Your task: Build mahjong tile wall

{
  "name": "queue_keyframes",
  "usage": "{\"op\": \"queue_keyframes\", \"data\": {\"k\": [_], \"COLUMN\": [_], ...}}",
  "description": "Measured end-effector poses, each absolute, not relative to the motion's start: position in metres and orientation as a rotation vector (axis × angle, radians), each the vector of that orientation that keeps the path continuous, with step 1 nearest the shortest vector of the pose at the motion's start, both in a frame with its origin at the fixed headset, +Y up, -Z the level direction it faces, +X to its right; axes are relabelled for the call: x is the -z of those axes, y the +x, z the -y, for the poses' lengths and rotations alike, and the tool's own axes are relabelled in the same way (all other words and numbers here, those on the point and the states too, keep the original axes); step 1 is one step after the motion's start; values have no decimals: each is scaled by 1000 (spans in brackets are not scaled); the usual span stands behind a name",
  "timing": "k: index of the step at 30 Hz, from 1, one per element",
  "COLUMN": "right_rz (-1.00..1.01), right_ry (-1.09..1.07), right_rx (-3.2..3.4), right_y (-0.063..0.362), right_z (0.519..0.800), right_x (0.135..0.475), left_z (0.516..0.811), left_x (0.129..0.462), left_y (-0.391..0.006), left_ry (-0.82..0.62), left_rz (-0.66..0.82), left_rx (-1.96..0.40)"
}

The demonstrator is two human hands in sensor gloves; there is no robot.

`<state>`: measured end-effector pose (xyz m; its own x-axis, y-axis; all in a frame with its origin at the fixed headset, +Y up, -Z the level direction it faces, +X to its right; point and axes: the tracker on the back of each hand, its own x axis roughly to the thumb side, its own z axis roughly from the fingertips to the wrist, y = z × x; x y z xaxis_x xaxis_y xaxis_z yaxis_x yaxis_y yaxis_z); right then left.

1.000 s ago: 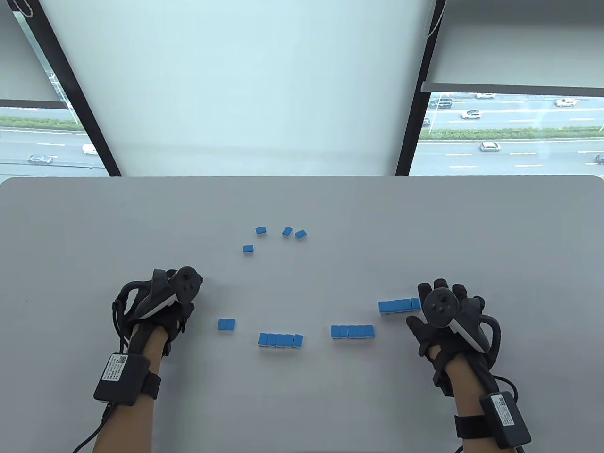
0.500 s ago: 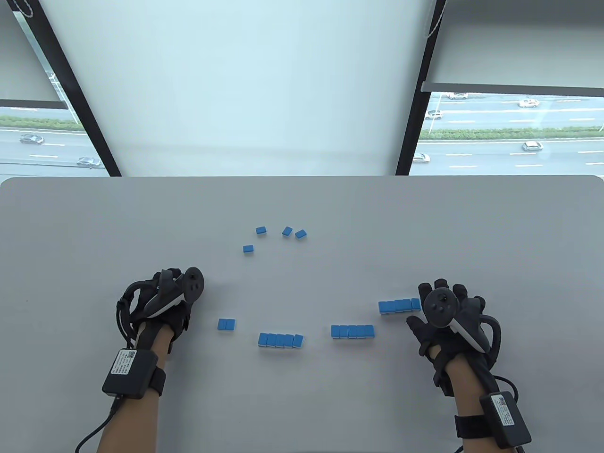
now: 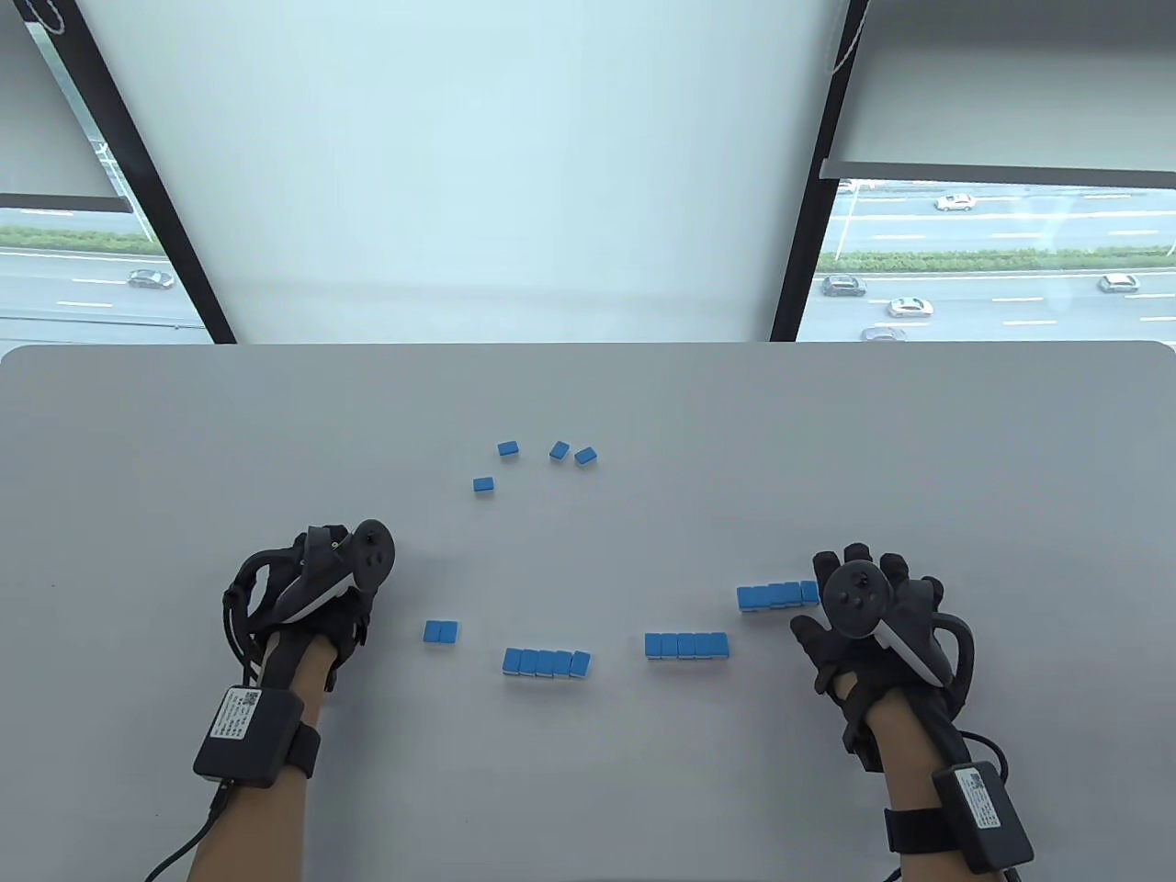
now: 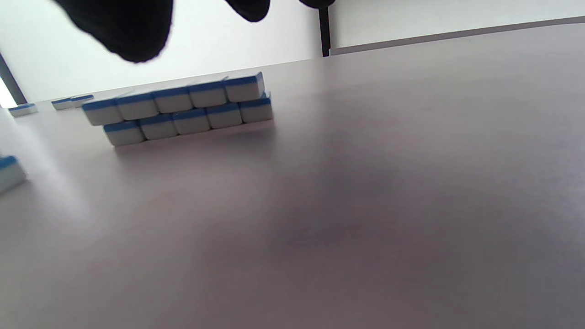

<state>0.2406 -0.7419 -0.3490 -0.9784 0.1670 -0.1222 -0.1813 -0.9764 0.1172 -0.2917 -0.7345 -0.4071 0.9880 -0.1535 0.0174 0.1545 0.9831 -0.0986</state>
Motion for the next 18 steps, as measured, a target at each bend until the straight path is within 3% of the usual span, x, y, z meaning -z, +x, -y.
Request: {"op": "queue_keyframes", "data": {"k": [8, 18], "right_rz": [-190, -188], "right_ry": [-162, -163], "right_rx": [-2957, -2954], "right_y": [240, 240], "right_z": [742, 742], "right_x": [349, 349], "left_z": [709, 725], "left_x": [384, 379], "left_y": [-271, -240], "left_ry": [-109, -314], "left_rz": [82, 130], "left_rx": [46, 60]}}
